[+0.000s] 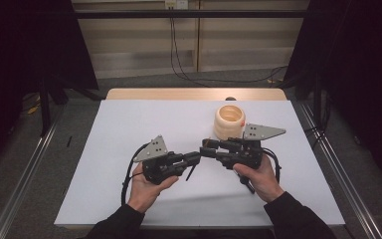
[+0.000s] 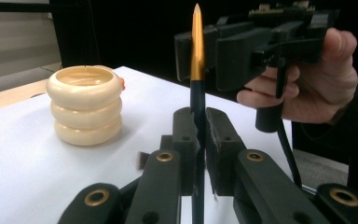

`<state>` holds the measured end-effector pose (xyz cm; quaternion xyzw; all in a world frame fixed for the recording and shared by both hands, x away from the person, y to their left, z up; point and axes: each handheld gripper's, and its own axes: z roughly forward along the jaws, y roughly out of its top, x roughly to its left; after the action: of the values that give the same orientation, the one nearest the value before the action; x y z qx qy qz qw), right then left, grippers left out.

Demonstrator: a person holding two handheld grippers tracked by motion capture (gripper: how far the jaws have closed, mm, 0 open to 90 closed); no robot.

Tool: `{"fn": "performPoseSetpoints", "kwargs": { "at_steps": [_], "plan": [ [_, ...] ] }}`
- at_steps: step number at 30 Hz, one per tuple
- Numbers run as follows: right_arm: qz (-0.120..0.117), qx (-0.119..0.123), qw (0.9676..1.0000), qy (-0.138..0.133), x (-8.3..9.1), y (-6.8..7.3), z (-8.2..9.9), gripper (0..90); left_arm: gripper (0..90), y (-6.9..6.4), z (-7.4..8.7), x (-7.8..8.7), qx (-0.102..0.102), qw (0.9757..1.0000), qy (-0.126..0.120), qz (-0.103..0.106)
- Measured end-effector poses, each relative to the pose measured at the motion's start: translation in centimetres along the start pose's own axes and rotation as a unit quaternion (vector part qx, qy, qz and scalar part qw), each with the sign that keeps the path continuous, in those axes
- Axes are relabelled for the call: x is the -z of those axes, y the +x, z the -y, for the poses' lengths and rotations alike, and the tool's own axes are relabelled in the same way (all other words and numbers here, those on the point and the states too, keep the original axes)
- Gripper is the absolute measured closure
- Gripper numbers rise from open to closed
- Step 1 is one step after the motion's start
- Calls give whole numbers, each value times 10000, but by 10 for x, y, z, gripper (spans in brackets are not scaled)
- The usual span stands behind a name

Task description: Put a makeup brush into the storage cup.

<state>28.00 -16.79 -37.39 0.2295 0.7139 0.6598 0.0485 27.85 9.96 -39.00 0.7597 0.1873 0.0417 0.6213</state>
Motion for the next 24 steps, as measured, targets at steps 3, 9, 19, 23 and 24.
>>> {"fn": "performPoseSetpoints", "kwargs": {
  "at_steps": [3, 9, 19, 23, 24],
  "plan": [
    [-94, -32, 10000, 7, -2, 0, 1, 720, 837, -1, 1, -1, -30, 10000, 49, -8],
    [-147, -37, 9998, 95, -4, 0, 3, 807, 837, -4, 2, -4, -58, 9999, 103, 39],
    [-88, 26, 9999, 133, -4, 1, 3, 839, 837, -3, 3, -6, -61, 9999, 103, 61],
    [-21, 93, 9999, 141, -3, 3, 2, 840, 836, -3, 4, -6, -73, 9999, 50, 104],
    [-11, 101, 9998, 144, -3, 3, 2, 841, 836, -3, 4, -6, -57, 9999, 37, 88]
  ]
}}
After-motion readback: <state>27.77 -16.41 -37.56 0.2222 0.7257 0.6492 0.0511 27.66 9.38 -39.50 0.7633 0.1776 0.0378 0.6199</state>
